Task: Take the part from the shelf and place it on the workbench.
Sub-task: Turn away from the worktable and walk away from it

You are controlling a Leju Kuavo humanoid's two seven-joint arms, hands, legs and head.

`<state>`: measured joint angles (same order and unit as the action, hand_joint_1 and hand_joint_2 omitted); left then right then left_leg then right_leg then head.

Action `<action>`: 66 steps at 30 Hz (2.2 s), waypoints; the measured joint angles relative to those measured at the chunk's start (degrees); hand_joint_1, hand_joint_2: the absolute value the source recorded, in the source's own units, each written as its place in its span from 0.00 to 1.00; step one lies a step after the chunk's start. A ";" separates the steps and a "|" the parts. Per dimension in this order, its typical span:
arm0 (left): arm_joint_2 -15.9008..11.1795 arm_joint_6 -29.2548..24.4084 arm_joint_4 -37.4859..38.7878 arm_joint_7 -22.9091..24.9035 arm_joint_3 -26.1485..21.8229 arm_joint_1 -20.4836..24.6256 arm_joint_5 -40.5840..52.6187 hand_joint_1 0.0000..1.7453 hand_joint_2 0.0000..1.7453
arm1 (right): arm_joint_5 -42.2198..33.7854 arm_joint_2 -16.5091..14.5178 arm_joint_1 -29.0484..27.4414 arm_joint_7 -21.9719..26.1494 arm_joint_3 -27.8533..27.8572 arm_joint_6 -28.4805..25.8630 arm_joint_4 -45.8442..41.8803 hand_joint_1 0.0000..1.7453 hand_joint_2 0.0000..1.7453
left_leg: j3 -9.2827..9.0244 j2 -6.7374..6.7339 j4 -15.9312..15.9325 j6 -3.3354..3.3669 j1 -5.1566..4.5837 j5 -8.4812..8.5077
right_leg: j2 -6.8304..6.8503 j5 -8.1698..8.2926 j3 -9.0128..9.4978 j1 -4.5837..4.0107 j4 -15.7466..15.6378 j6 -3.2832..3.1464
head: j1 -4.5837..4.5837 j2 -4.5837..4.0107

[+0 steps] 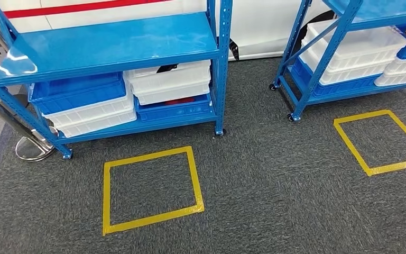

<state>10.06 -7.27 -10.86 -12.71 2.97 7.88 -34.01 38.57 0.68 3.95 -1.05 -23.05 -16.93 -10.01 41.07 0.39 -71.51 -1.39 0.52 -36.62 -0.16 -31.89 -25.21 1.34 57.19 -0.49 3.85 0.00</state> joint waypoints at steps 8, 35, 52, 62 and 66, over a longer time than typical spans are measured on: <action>0.02 -1.20 -0.36 1.15 -3.56 0.87 -4.18 0.00 0.00 | 0.23 0.33 0.95 0.10 0.82 0.20 -0.08 0.00 0.00 | -3.13 0.18 12.33 3.11 -1.18 15.45 | -0.51 -1.06 3.98 -0.18 5.07 2.22 | 0.00 0.00; 0.51 -3.18 -0.37 1.96 -5.90 1.30 -4.27 0.00 0.00 | 0.00 1.31 -0.13 0.44 2.72 -0.76 0.08 0.00 0.00 | -5.68 -0.42 11.48 0.72 -0.08 11.46 | -0.27 3.16 -5.90 -0.07 2.53 0.92 | -0.08 0.00; 0.57 -2.72 -0.42 1.32 -5.91 1.21 -4.09 0.00 0.00 | 0.71 1.24 0.43 0.38 2.73 -0.49 0.02 0.00 0.00 | -10.03 0.26 12.87 2.89 -1.11 8.65 | -0.08 6.48 -9.43 -0.74 2.19 1.12 | -0.07 0.00; 0.48 -2.68 -0.42 0.98 -5.90 0.62 -3.67 0.00 0.00 | 1.60 1.17 -0.02 1.08 2.73 -0.89 0.02 0.00 0.00 | -10.59 0.14 13.59 2.31 -0.96 8.47 | -0.14 6.01 -9.24 -0.95 2.11 0.46 | -0.07 0.00; 0.48 -2.81 -0.42 0.57 -5.90 0.34 -3.75 0.00 0.00 | 1.08 1.13 -0.02 1.42 2.79 -0.93 0.02 0.00 0.00 | -10.63 0.14 13.62 2.23 -0.95 8.46 | -0.14 5.96 -9.19 -0.95 2.12 0.39 | -0.07 0.00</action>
<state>10.54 -10.08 -11.28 -12.14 -2.93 8.22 -37.76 39.65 1.81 3.93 0.37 -20.26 -17.86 -9.99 30.44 0.53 -57.89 0.84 -0.43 -28.16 -0.30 -25.92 -34.40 0.39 59.32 -0.10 3.78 0.00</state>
